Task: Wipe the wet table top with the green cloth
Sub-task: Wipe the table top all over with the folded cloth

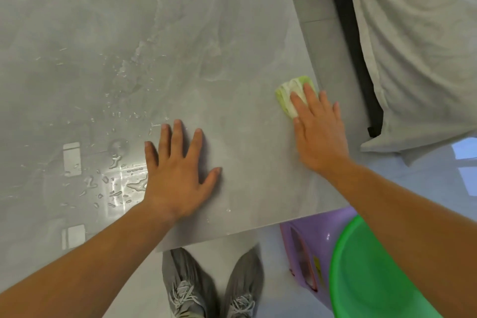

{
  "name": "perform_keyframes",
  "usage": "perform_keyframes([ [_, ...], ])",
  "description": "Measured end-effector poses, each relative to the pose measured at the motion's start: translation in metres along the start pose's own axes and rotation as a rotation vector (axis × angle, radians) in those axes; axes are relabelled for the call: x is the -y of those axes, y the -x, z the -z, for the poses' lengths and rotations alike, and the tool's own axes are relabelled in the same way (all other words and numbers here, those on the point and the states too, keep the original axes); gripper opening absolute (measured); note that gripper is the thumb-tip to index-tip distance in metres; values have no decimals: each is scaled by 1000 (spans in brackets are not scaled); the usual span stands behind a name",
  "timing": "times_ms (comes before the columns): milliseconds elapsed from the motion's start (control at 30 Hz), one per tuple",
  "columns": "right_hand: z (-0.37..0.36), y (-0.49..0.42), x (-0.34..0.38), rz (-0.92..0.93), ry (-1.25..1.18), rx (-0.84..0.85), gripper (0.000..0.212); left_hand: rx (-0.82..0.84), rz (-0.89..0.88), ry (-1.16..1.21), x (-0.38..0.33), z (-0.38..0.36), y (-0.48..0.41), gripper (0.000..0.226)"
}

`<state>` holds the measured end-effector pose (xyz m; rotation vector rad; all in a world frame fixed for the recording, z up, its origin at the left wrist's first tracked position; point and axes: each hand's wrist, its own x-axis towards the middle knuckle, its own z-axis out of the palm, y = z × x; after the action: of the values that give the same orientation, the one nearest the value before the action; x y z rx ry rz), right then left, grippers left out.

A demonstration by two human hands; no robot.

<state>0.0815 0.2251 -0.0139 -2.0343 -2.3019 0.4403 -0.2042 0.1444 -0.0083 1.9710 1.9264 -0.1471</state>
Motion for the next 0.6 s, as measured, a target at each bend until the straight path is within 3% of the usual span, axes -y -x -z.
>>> perform_keyframes([
  [167,-15,89,7,62,27,16,53,-6,10,-21,-3,0,0,86],
  [267,-10,84,-10,160,20,77,52,-16,12,-16,-3,-1,0,85],
  [467,-14,69,8,-76,-10,-19,56,-23,6,-44,-1,-3,-1,83],
  [600,-36,139,39,125,31,13,60,-53,17,-41,-5,-3,0,78],
])
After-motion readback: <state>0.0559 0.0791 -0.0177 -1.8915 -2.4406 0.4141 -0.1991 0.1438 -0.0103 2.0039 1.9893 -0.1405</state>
